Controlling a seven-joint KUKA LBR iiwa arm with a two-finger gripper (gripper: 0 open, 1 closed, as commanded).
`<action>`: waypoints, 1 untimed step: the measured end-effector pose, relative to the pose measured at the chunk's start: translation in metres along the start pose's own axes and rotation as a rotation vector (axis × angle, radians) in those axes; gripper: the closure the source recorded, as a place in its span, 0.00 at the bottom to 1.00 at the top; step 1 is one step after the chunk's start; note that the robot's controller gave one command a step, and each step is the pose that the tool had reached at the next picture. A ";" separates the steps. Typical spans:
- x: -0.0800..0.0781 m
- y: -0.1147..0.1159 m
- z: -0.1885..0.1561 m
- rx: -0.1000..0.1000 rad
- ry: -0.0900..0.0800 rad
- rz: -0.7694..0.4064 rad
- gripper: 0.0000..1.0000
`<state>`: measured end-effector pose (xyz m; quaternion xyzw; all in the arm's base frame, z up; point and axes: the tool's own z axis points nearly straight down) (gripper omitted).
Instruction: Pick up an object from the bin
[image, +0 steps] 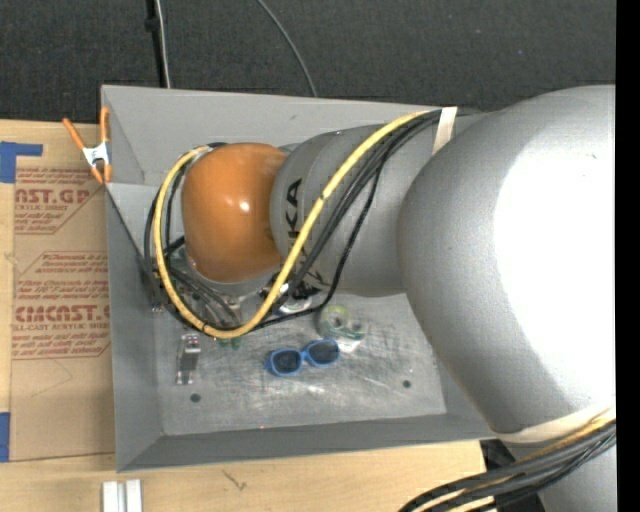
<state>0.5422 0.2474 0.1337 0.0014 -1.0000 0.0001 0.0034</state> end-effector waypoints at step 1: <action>0.022 -0.054 0.062 -0.004 -0.016 -0.144 0.00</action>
Offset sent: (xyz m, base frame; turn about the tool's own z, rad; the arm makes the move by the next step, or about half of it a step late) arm -0.0240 -0.0553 -0.0637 -0.1440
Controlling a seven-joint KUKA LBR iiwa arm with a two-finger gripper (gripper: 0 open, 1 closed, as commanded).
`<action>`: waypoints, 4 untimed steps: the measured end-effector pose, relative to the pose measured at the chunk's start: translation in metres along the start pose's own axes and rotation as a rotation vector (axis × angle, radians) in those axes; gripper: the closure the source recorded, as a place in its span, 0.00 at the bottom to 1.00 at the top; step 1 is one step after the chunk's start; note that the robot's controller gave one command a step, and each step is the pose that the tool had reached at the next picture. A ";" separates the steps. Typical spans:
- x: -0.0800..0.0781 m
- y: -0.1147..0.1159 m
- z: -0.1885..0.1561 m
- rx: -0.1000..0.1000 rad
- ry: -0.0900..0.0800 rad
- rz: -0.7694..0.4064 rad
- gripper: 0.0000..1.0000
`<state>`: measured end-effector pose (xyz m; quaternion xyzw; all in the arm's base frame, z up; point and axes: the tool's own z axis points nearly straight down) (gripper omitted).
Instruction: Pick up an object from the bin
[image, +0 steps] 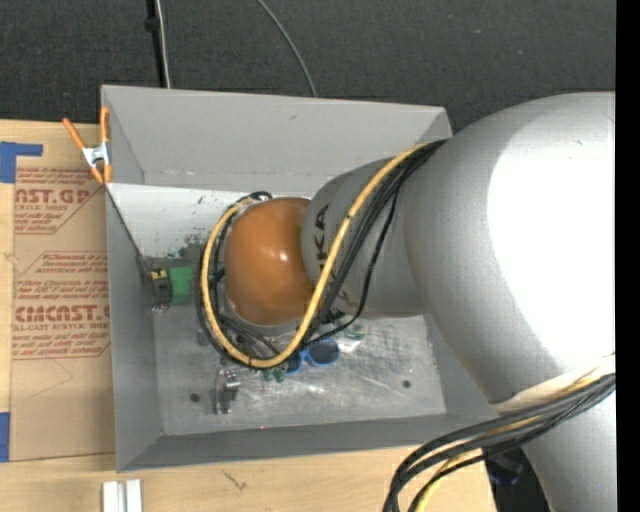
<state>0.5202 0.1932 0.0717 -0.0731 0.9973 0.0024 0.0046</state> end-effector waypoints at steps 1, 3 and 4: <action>0.020 0.024 -0.041 0.001 0.006 -0.022 0.00; 0.027 -0.071 -0.001 0.000 0.000 0.085 0.00; 0.054 -0.115 -0.011 0.004 0.000 -0.023 0.00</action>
Offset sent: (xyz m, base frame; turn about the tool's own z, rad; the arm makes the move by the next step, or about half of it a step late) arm -0.0229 0.0177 0.0385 -0.0196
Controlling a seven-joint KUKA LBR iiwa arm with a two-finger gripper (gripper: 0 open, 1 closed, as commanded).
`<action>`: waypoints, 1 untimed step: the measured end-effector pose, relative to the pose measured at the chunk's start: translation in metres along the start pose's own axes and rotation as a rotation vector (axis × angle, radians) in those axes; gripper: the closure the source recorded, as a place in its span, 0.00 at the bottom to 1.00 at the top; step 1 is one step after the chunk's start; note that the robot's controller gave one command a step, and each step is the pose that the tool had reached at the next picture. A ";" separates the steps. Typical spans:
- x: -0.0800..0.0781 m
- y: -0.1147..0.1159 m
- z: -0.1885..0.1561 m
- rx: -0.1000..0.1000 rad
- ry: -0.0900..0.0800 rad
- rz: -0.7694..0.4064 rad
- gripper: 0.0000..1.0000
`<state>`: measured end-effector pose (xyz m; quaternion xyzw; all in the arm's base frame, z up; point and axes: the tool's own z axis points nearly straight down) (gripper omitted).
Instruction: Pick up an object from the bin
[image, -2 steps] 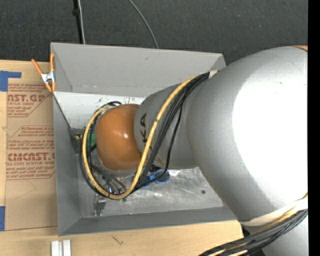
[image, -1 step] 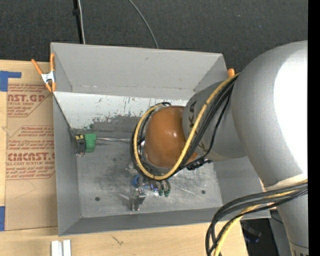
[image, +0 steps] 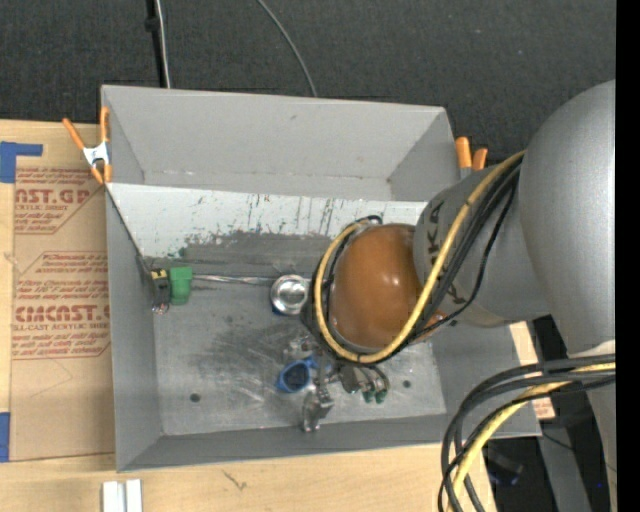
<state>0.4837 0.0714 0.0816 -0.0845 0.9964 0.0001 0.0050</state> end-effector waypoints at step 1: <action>0.002 0.002 0.002 -0.002 0.010 -0.003 1.00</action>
Offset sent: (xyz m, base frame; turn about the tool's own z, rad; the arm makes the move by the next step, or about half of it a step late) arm 0.0000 0.0000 0.0000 0.0000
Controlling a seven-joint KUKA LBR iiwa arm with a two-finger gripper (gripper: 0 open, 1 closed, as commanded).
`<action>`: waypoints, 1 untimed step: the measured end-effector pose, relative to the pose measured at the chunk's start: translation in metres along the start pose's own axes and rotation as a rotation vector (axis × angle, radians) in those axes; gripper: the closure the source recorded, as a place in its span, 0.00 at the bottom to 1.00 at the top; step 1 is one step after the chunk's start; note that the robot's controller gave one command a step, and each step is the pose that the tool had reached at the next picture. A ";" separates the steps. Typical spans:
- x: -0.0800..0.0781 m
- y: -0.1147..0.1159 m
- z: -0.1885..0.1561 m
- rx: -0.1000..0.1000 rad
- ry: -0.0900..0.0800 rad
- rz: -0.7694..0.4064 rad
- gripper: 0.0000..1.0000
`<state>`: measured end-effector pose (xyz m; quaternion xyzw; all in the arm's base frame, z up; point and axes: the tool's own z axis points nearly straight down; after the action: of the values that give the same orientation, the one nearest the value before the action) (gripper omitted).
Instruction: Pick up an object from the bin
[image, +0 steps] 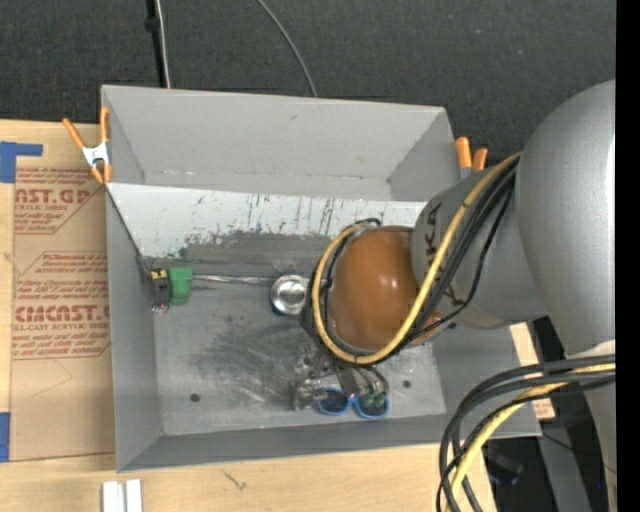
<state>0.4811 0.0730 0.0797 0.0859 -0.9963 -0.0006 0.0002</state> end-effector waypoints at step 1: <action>-0.003 0.000 -0.001 0.000 -0.011 0.002 0.00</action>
Offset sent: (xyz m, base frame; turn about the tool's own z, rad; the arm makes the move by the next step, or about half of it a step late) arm 0.0000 0.0000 0.0000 0.0000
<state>0.4836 0.0731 0.0807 0.0851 -0.9964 -0.0012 -0.0054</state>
